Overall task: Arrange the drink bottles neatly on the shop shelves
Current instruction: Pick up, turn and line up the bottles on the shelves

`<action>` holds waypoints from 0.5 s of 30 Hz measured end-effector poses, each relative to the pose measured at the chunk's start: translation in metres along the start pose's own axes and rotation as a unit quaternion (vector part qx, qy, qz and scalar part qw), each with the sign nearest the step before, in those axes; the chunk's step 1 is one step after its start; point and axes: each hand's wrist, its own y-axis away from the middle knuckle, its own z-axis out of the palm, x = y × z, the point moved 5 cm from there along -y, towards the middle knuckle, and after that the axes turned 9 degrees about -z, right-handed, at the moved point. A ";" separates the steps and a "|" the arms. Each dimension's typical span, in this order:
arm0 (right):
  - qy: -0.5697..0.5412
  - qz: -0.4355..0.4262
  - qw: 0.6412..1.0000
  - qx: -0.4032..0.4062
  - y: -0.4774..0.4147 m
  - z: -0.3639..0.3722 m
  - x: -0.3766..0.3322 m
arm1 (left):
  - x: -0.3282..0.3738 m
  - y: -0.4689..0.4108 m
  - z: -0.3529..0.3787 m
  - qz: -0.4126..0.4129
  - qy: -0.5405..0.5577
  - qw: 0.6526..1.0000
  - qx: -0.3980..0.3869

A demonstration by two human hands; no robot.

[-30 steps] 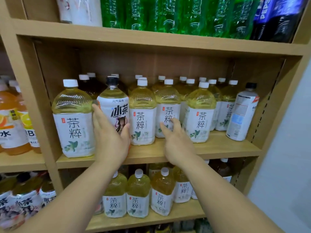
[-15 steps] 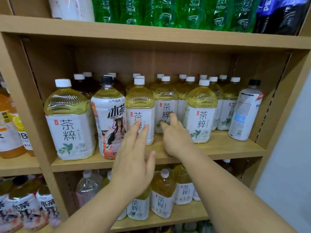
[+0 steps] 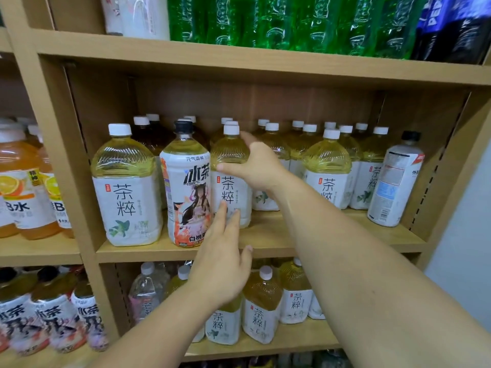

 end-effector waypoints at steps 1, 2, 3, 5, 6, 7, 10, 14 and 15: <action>0.002 0.003 1.000 0.007 0.000 0.001 0.003 | -0.001 0.000 -0.002 0.004 0.003 1.000 0.003; -0.003 0.004 1.000 0.016 0.000 0.001 0.005 | -0.002 0.000 -0.004 0.009 0.005 1.000 0.008; -0.002 0.001 1.000 0.023 0.002 0.000 0.005 | -0.003 0.000 -0.007 0.014 0.006 1.000 0.014; 0.034 -0.011 0.999 0.033 0.005 -0.005 0.003 | -0.002 0.001 -0.010 0.024 0.007 0.999 0.024; 0.057 -0.019 0.997 0.041 0.009 -0.009 0.002 | 0.000 0.002 -0.011 0.028 0.007 0.999 0.026; 0.074 -0.021 0.996 0.050 0.013 -0.014 0.001 | 0.002 0.003 -0.011 0.032 0.008 0.999 0.030; 0.094 -0.027 0.993 0.059 0.030 -0.033 0.000 | 0.014 0.003 -0.015 0.042 0.023 0.996 0.071; 0.129 -0.023 0.991 0.020 0.046 -0.060 0.000 | 0.026 -0.016 -0.010 -0.029 0.154 0.985 0.066; 0.153 -0.020 0.988 0.008 0.048 -0.064 -0.001 | 0.029 -0.023 -0.005 -0.051 0.177 0.982 0.045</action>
